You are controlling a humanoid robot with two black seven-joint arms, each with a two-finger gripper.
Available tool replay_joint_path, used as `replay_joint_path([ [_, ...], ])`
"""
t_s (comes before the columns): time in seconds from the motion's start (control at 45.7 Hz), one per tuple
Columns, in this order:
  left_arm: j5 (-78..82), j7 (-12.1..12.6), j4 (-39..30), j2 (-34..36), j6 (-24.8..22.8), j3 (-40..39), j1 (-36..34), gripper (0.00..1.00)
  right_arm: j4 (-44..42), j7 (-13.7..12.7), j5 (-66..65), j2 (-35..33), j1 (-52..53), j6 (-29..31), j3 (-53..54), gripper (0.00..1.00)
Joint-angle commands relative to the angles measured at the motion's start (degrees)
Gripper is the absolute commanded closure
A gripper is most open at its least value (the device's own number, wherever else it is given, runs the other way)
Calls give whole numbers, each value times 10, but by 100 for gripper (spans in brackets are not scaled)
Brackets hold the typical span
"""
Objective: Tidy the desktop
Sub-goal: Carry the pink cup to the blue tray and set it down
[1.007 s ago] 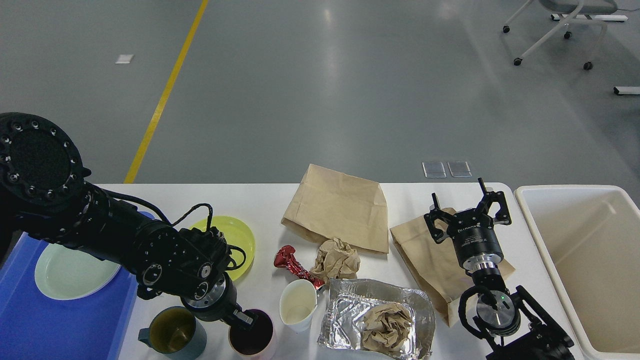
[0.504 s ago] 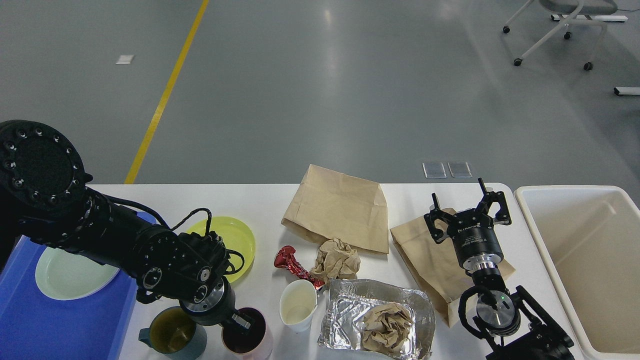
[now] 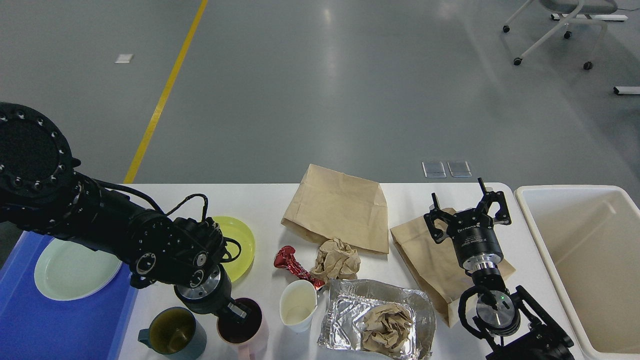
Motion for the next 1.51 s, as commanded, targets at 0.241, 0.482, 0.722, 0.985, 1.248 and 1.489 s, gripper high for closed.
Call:
replay_joint_path([
  [0.241,-94,-2,-33,21,-170,27,-190,100,-1,0,0,-1,0,0,0,0],
  [0.482,-153,-26,-87,42,-285,77,-389,100,-1,0,0,-1,0,0,0,0],
  [0.722,-186,-105,-94,34,-299,152,-512,100,0,1,1,-1,0,0,0,0],
  [0.985,-187,-133,-88,39,-299,216,-493,100,0,1,1,-1,0,0,0,0],
  [1.248,-179,-134,-41,110,-299,331,-391,99,0,0,1,-1,0,0,0,0],
  [1.489,-132,-132,68,233,-280,368,-254,99,0,0,0,-1,0,0,0,0],
])
